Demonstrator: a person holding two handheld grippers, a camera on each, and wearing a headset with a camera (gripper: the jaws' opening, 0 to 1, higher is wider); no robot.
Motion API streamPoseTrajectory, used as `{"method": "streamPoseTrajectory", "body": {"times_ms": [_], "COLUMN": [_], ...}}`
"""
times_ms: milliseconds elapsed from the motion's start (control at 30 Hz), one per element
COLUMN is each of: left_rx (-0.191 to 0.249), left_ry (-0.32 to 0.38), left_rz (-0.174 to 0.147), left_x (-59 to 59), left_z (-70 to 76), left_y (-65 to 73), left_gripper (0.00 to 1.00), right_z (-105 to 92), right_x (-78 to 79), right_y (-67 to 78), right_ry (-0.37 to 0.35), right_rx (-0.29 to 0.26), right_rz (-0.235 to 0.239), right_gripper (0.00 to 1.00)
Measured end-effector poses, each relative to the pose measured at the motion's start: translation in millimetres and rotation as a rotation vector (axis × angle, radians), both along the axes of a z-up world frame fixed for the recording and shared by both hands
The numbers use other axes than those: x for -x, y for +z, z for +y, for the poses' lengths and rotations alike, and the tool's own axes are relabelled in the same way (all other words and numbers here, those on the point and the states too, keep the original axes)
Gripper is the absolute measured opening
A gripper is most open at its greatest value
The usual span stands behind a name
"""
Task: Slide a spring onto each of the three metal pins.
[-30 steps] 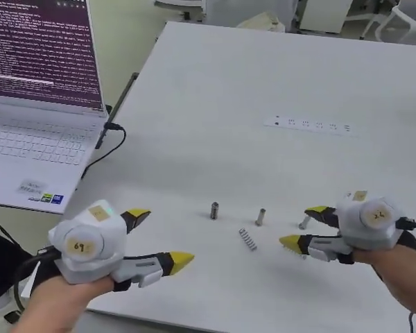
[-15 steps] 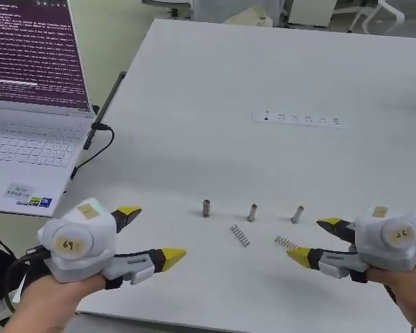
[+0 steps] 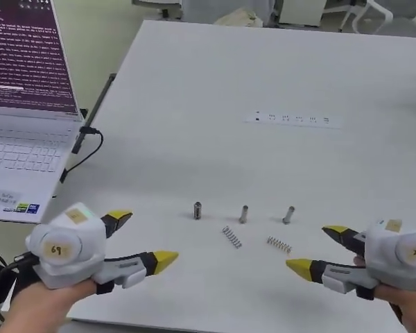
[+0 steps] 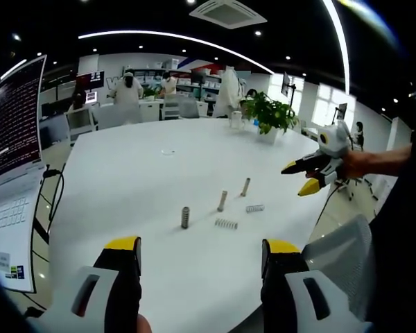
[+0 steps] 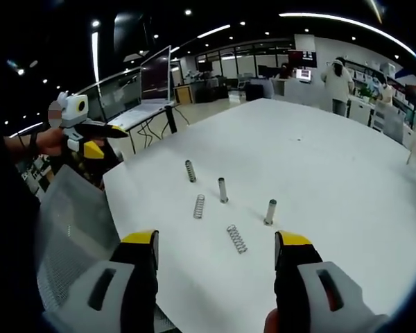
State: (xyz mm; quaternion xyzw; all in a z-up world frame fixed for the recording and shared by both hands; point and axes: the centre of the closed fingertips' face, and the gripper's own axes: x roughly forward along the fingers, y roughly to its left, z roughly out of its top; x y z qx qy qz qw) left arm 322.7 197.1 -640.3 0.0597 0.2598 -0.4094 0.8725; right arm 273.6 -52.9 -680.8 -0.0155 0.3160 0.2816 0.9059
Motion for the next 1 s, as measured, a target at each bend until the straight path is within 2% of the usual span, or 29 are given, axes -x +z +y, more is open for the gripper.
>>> {"method": "streamPoseTrajectory", "body": {"times_ms": [67,300,567,1000], "left_rx": [0.0,0.003,-0.009,-0.06], "left_ry": [-0.001,-0.014,-0.058,-0.194], "left_rz": [0.004,0.01,0.019,0.021], "left_x": [-0.7,-0.6,1.1,-2.2], "left_z": [-1.4,-10.2,-24.4,-55.7], "left_y": [-2.5,-5.8,-11.0,-20.3], "left_gripper": [0.67,0.66,0.66,0.65], "right_z": [0.6,-1.7,-1.0,-6.8], "right_x": [3.1,6.0,9.0,14.4], "right_y": [-2.1,-2.3,-1.3,1.6], "right_ry": [0.006,-0.009,-0.004,-0.022], "right_rx": [0.006,-0.002,-0.005,-0.009], "right_rz": [0.012,0.014,0.02,0.017], "right_gripper": [0.69,0.69,0.7,0.69]}}
